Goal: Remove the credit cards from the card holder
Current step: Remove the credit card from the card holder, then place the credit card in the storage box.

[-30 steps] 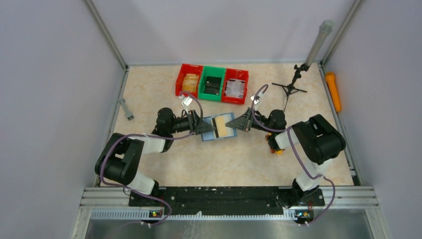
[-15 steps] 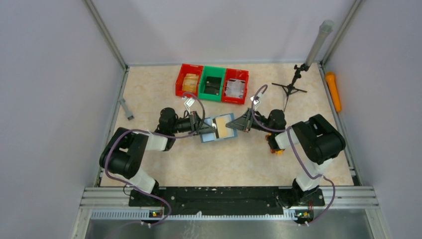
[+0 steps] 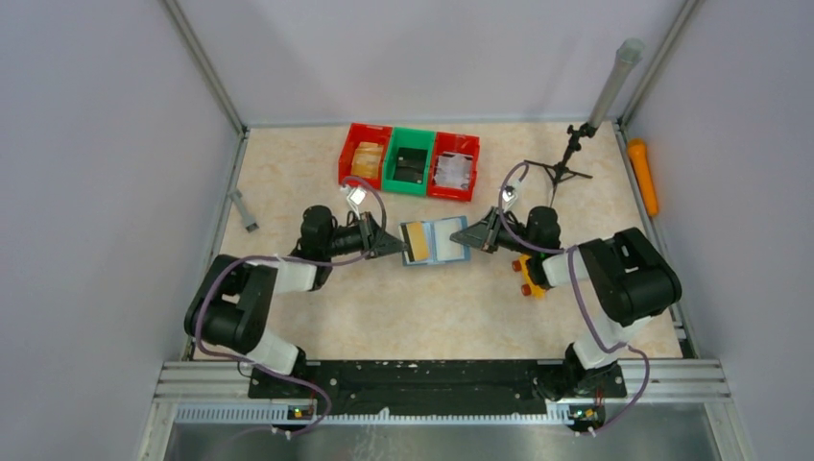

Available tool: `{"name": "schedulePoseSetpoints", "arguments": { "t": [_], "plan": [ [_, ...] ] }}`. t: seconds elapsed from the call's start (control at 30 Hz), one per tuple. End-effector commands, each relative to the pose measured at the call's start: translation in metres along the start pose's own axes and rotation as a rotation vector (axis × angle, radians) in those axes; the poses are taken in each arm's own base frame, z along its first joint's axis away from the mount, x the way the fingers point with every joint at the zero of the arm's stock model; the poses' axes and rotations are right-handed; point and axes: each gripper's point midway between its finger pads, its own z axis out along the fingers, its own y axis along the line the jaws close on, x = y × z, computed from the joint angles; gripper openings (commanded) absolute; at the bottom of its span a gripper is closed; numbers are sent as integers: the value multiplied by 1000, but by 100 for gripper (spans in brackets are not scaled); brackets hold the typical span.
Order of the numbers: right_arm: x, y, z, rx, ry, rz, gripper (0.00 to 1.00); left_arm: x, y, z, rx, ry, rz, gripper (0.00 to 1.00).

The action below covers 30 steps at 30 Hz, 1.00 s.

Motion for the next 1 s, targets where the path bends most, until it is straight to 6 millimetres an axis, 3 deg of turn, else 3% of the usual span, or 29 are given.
{"name": "schedulePoseSetpoints", "arguments": {
  "t": [0.0,0.17,0.5,0.67,0.97],
  "plan": [
    [-17,-9,-5,85,-53,-98,0,-13,7,-9,-119,-57,123,0],
    [-17,-17,-7,135,-50,-112,0,-35,14,-35,-339,-169,277,0],
    [-15,-18,-5,137,-35,-126,0,-125,11,-110,-835,-519,382,0],
    [-18,-19,-8,170,-45,-150,0,-157,13,-117,-949,-559,372,0],
    [-17,-23,-7,181,-41,-151,0,-239,23,-97,-1059,-550,617,0]
  ]
}}
